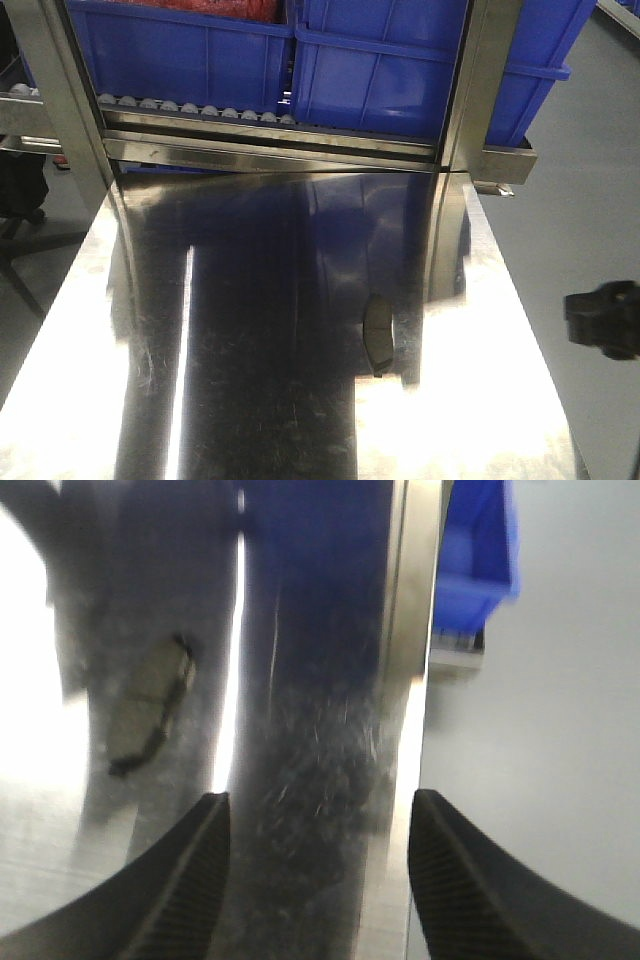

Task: Move and align brake pads A on conveyor
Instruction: 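Lower the right gripper onto the brake pad nearest it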

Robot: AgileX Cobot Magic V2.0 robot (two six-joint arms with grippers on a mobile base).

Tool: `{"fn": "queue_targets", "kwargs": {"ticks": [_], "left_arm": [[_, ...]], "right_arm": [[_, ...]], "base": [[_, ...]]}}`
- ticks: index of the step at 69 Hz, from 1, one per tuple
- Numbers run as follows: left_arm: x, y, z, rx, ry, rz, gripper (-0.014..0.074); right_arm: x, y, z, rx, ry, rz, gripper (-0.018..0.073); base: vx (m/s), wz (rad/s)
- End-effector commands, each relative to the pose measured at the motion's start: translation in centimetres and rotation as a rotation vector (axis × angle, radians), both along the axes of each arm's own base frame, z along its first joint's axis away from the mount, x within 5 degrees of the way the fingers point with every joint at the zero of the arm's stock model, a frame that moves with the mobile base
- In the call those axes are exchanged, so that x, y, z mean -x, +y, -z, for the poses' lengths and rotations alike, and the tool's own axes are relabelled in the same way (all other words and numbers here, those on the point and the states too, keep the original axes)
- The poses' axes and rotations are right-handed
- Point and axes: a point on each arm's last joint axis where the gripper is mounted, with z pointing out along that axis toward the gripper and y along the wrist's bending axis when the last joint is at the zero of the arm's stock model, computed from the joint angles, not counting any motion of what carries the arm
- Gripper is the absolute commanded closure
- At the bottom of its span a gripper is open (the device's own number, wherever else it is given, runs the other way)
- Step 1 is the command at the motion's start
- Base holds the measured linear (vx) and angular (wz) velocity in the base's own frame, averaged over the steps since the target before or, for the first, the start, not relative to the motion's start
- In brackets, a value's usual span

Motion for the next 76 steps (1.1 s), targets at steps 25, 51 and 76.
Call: {"fn": "queue_targets", "kwargs": {"ticks": [25,51,76], "left_arm": [[-0.1,-0.1,-1.6,0.038,-0.101,0.007,0.0602],[-0.1,-0.1,-1.6,0.038,-0.101,0.007,0.0602],[-0.1,-0.1,-1.6,0.038,-0.101,0.007,0.0602]], "right_arm": [[-11.8,2.7,5.5,-0.028,0.491,-0.039,0.0177],[-15.6,13.2,6.7,0.027,0.489,-0.044,0.0164],[-16.8,16.4,7.5,-0.019,0.501,0.004,0.0062]], "base": [[0.00,0.00],[0.00,0.00],[0.00,0.00]]}}
